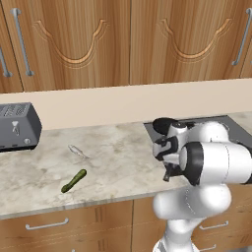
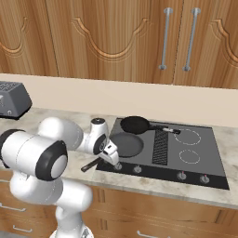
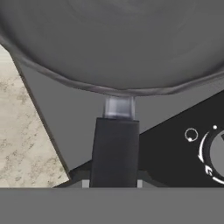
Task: Place both pans onto different burners. Then place the squash and the fish on different pans.
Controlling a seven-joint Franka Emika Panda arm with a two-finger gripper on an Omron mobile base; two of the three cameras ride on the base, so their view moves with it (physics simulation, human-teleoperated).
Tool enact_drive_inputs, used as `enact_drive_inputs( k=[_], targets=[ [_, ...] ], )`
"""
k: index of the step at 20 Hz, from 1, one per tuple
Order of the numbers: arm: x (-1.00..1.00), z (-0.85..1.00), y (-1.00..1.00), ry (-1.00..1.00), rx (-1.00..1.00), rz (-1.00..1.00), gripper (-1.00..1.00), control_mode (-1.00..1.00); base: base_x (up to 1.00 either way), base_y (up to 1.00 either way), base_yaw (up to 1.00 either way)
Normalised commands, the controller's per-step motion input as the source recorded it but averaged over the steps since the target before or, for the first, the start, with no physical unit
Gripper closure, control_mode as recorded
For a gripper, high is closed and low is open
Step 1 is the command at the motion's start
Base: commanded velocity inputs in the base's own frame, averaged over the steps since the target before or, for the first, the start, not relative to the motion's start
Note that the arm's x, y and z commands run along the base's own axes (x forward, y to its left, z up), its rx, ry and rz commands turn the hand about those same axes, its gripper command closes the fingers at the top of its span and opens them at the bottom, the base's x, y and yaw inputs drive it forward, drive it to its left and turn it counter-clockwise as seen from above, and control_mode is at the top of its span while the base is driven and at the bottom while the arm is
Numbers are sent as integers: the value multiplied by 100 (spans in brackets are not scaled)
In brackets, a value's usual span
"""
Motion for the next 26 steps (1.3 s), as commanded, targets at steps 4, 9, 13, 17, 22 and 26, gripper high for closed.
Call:
enact_drive_inputs(
  k=[4, 9, 13, 17, 22, 26],
  targets=[
    [1, -24, -2, 3, 0, 0, 100, -100, 0, 0, 0],
    [0, -42, -17, 3, 0, 0, 100, -100, 0, 0, 0],
    [0, -42, -34, 0, 0, 0, 100, -100, 0, 0, 0],
    [0, -36, -22, 0, 0, 0, -100, -100, 0, 0, 0],
    [-7, -6, -13, 0, 0, 0, -100, -100, 0, 0, 0],
    [-16, 31, -2, -3, 0, 3, -100, -100, 0, 0, 0]
  ],
)
